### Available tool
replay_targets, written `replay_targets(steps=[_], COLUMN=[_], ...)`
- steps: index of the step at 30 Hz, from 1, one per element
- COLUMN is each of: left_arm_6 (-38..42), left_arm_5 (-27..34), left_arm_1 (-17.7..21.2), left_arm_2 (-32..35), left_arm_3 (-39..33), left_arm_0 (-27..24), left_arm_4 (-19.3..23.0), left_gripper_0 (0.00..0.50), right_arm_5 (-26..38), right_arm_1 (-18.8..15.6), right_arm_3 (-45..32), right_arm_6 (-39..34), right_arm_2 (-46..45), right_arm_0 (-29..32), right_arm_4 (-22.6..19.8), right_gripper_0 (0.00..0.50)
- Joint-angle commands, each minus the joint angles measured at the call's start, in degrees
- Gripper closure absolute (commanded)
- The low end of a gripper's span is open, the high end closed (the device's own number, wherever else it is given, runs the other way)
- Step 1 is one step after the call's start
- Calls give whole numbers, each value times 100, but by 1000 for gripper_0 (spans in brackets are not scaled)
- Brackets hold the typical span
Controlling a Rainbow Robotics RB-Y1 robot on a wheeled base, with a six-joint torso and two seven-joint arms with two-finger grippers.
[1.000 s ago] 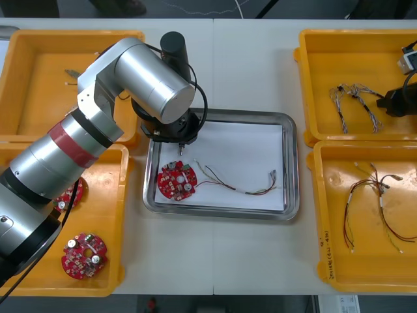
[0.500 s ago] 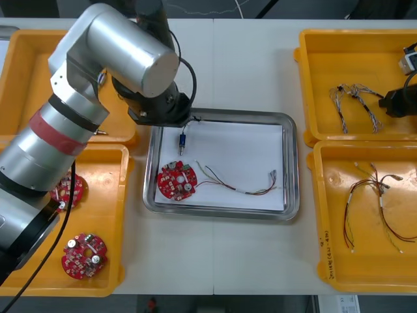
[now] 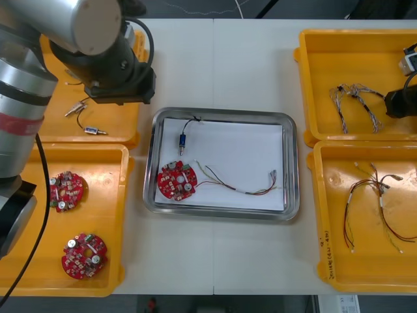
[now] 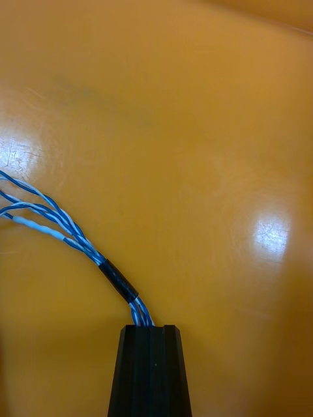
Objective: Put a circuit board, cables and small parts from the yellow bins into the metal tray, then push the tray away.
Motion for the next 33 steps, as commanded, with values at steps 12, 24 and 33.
replay_targets(steps=[12,24,33], left_arm_6=[183,139,191], left_arm_5=[53,53,-558], left_arm_1=[918,1243,1287], left_arm_2=[1181,1419,1454], left_arm_3=[263,1019,1898], left_arm_0=[33,33,-134], left_arm_4=[209,-301,-512], left_gripper_0=[0,0,0], right_arm_5=[569,2160,3373], right_arm_1=[54,54,54], right_arm_3=[-978,-2569,-3580], right_arm_6=[-83,-1085,-1340], right_arm_2=[-83,-109,-118], right_arm_0=[175,175,175], right_arm_4=[727,1703,2177], right_gripper_0=[500,500,500])
